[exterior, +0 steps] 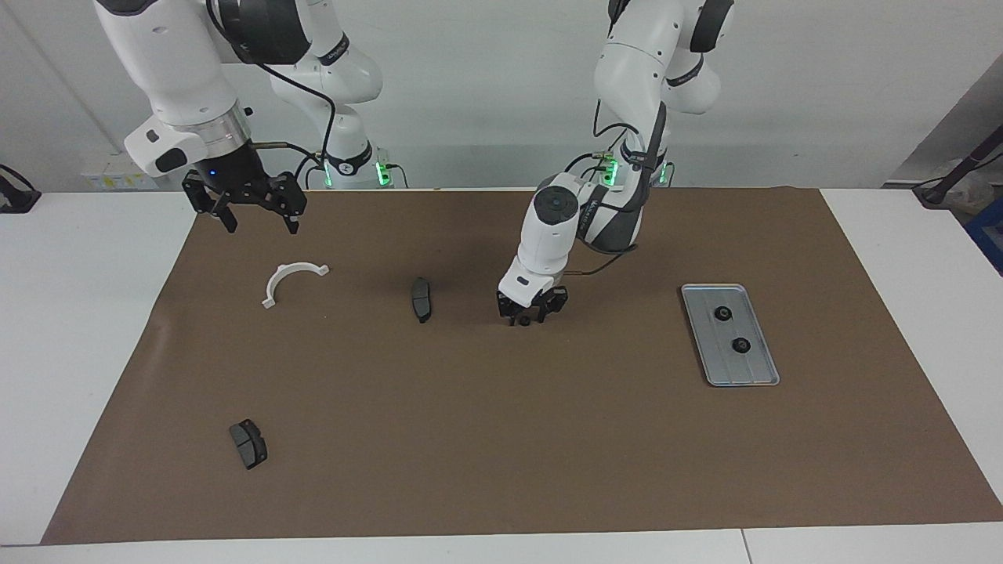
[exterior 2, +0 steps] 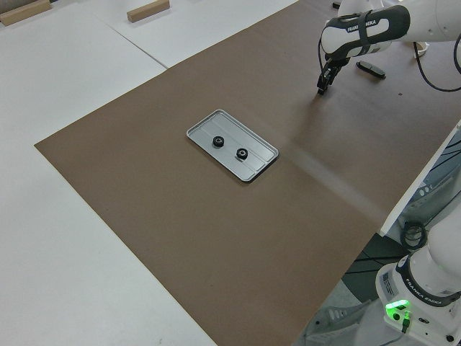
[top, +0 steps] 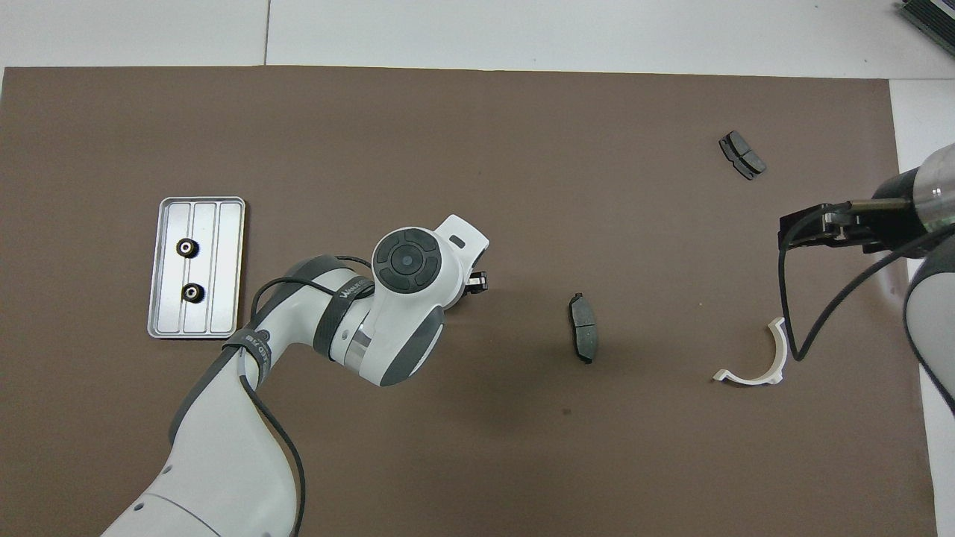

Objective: Pick bearing gear from pile to tray
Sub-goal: 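Carry the third bearing to the tray with the left gripper and release it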

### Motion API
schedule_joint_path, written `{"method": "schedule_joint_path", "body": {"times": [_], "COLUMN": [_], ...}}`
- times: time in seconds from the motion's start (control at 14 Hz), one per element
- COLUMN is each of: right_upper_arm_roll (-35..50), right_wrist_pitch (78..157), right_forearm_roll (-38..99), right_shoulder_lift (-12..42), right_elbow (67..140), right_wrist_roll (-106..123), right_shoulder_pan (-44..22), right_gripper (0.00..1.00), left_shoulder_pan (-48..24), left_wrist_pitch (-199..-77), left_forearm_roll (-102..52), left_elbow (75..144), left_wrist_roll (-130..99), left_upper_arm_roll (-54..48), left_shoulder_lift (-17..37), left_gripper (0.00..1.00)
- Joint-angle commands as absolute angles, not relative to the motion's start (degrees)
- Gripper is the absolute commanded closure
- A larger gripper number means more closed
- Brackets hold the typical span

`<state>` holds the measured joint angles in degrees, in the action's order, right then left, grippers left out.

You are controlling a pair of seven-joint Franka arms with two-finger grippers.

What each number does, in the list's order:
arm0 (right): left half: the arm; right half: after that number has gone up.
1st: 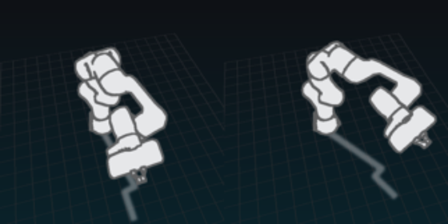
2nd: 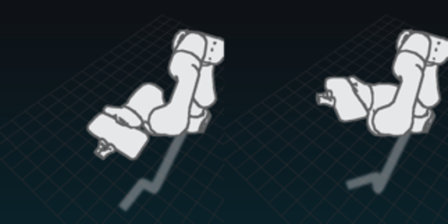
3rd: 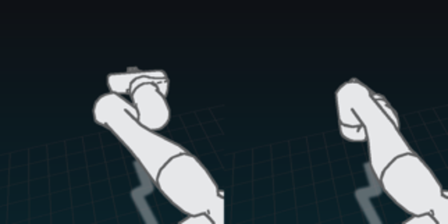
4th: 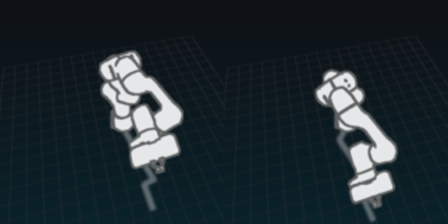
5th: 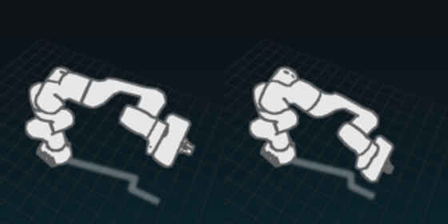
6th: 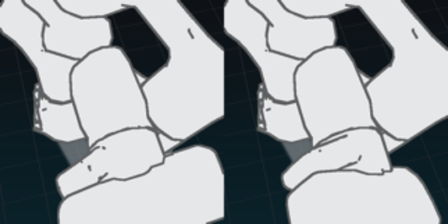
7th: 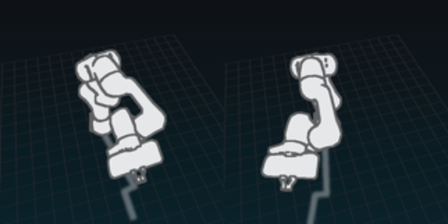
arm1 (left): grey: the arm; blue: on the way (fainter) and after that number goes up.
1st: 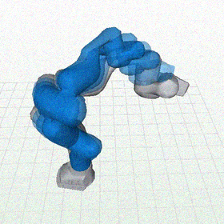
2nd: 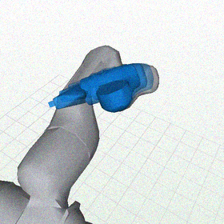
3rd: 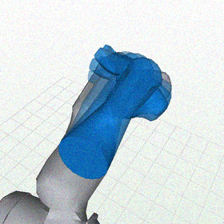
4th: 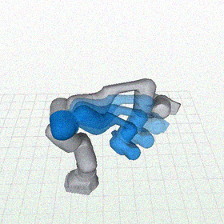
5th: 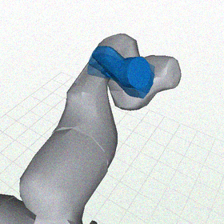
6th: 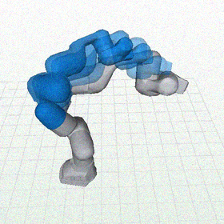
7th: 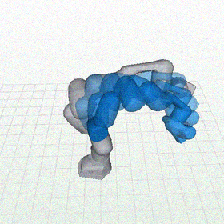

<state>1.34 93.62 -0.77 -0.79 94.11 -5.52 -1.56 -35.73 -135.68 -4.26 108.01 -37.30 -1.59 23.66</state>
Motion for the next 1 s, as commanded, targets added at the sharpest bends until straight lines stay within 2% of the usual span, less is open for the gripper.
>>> {"method": "schedule_joint_path", "body": {"times": [0.0, 0.28, 0.57, 0.93], "right_upper_arm_roll": [1.84, 2.11, 2.37, 2.46], "right_wrist_pitch": [92.9, 92.99, 93.34, 93.43], "right_forearm_roll": [0.35, 0.44, 0.35, 0.44], "right_shoulder_lift": [-1.67, -1.67, -1.58, -1.76], "right_elbow": [95.01, 95.1, 94.92, 95.36], "right_wrist_roll": [-1.85, -2.37, -2.72, -2.81], "right_shoulder_pan": [-1.31, -1.41, -1.58, -1.67], "right_gripper": [0.0, 0.0, 0.0, 0.0], "left_shoulder_pan": [-36.39, -36.12, -35.42, -25.16], "left_wrist_pitch": [-136.14, -136.05, -134.83, -121.66], "left_forearm_roll": [-4.75, -4.75, -4.57, -4.04], "left_elbow": [107.23, 106.7, 106.09, 97.04], "left_wrist_roll": [-37.62, -37.62, -37.35, -34.38], "left_upper_arm_roll": [-1.05, -0.97, -0.71, -0.7], "left_shoulder_lift": [24.35, 24.43, 24.35, 23.64], "left_gripper": [0.66, 0.79, 0.85, 0.87]}}
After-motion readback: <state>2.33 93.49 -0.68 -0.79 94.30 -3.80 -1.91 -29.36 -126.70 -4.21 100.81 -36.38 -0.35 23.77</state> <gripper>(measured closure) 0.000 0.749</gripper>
